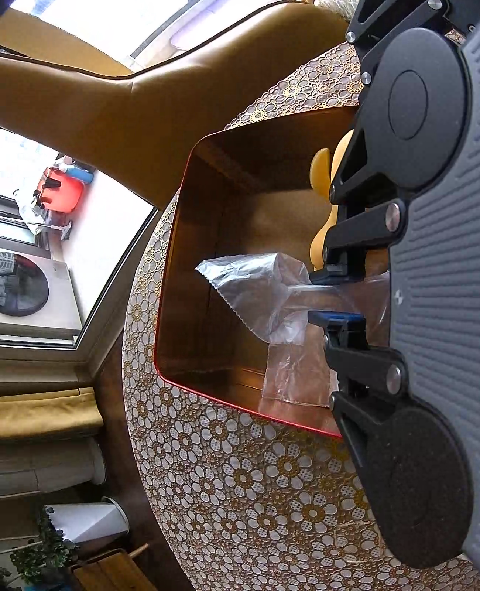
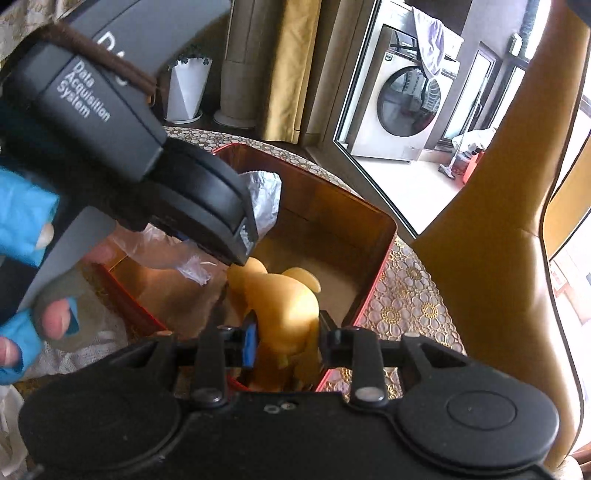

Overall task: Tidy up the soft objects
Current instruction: 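Carry the duck with the right tool while the left tool carries the bag into the red box, then open both tools to drop the duck and bag in the box, withdraw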

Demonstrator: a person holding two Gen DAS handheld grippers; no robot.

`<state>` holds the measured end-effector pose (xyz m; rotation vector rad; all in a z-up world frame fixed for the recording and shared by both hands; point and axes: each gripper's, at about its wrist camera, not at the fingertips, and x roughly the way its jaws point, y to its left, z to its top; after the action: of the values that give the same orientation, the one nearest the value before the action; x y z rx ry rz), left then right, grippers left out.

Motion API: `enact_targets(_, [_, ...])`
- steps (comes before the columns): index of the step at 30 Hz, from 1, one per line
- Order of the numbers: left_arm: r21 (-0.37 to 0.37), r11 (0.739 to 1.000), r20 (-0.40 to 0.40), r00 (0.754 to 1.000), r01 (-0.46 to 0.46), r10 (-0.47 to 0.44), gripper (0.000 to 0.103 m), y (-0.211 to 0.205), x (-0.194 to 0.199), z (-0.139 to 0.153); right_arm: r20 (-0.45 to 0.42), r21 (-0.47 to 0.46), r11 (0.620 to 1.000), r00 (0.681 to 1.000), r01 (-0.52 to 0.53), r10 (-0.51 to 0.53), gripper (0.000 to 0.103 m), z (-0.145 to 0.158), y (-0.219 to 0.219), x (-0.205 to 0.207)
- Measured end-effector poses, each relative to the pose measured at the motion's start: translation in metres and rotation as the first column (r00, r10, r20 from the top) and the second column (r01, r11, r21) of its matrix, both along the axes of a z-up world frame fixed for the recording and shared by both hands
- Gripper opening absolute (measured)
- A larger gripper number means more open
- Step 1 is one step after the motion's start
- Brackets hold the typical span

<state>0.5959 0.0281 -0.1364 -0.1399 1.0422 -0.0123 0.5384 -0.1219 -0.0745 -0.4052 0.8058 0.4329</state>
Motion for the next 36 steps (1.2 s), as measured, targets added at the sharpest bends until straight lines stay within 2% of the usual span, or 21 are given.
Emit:
enact_targets(2, [0.004, 1.0, -0.003, 1.0, -0.002, 0.002, 0.017, -0.001, 0.002, 0.004, -0.004, 0.012, 1.0, 1.0, -0.002, 0.002, 0.033, 0.002, -0.002, 0.0])
enact_targets(4, [0.009, 1.0, 0.003, 1.0, -0.009, 0.009, 0.023, 0.0, 0.004, 0.005, -0.008, 0.024, 1.0, 1.0, -0.006, 0.006, 0.035, 0.004, -0.003, -0.001])
enact_targets(5, [0.011, 1.0, 0.007, 1.0, -0.011, 0.011, 0.031, 0.0, 0.004, 0.006, -0.007, 0.028, 1.0, 1.0, -0.009, 0.009, 0.037, 0.005, -0.005, 0.0])
enact_targets(7, [0.015, 1.0, 0.02, 1.0, -0.017, 0.016, 0.055, 0.002, 0.002, 0.008, -0.004, 0.038, 0.999, 1.0, -0.019, 0.02, 0.041, 0.006, -0.006, -0.001])
enact_targets(8, [0.011, 1.0, 0.029, 0.999, -0.016, 0.015, 0.073, 0.002, 0.0, 0.009, 0.002, 0.041, 0.999, 1.0, -0.023, 0.023, 0.046, 0.008, -0.006, -0.003])
enact_targets(11, [0.014, 1.0, 0.052, 0.999, -0.008, 0.007, 0.075, 0.001, -0.006, 0.018, 0.034, 0.051, 0.998, 0.999, -0.032, 0.03, 0.056, 0.015, -0.009, -0.009])
enact_targets(16, [0.042, 0.999, 0.09, 0.996, 0.006, -0.009, 0.075, -0.003, -0.02, 0.039, 0.042, 0.097, 0.995, 0.999, -0.019, 0.015, 0.063, 0.031, -0.022, -0.017])
enact_targets(21, [0.064, 0.998, 0.127, 0.992, 0.016, -0.024, 0.074, -0.006, -0.045, 0.069, 0.041, 0.149, 0.989, 0.999, 0.0, -0.006, 0.064, 0.05, -0.042, -0.036])
enact_targets(36, [0.113, 0.993, 0.245, 0.968, 0.033, -0.06, 0.074, -0.008, -0.162, 0.158, 0.064, 0.258, 0.966, 0.997, 0.017, -0.034, 0.07, 0.11, -0.079, -0.12])
